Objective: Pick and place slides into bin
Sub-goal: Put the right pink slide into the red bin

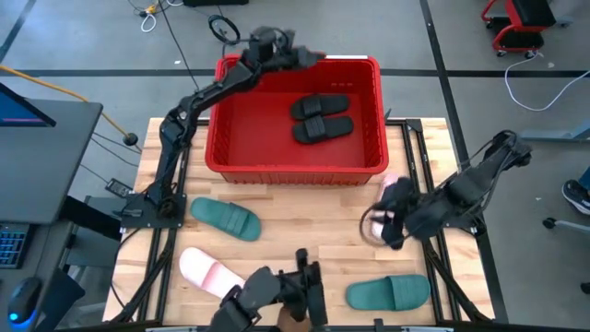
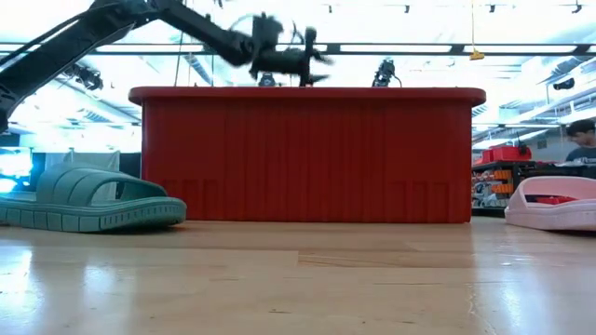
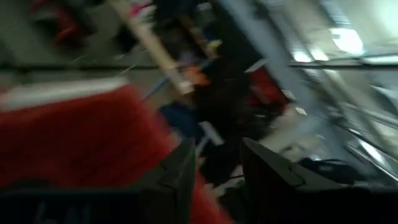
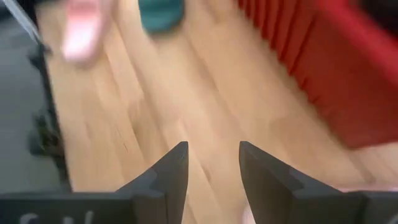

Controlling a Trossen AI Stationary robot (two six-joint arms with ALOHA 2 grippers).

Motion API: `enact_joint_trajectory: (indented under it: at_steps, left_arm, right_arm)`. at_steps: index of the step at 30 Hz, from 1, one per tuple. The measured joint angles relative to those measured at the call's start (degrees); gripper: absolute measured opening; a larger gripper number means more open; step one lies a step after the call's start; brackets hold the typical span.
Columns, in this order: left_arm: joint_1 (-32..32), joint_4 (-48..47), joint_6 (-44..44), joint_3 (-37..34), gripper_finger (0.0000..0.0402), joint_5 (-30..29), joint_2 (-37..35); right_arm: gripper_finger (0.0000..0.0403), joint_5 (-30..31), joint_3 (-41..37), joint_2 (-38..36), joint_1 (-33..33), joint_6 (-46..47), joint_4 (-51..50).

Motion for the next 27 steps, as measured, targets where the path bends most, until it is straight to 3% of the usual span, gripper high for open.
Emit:
enact_joint_trajectory:
  at_steps: [7,10,16,23,27]
  left_arm:
    - [-2.85,1.77,0.05,16.3,0.0145,6.56,-0.61]
    - [-4.03,8.51,-0.68,12.66,0.0149,7.5,-4.76]
    - [-6.61,7.78,-1.26,12.4,0.0147,12.47,-9.58]
    - [-10.88,7.8,-1.66,12.36,0.0135,18.03,-13.14]
    - [-13.19,7.76,-1.66,12.36,0.0133,20.97,-13.9]
  right_arm:
    - [0.0148,-1.73,-0.02,11.4,2.56,-1.1,-0.7]
    - [0.0148,-1.81,-0.02,13.34,2.66,0.58,-2.01]
    - [0.0148,-3.08,-0.02,16.6,2.66,7.99,-9.29]
    - [0.0148,-8.52,-0.02,21.41,2.69,10.21,-8.56]
    - [0.0148,-8.25,-0.02,24.8,2.3,14.06,-14.96]
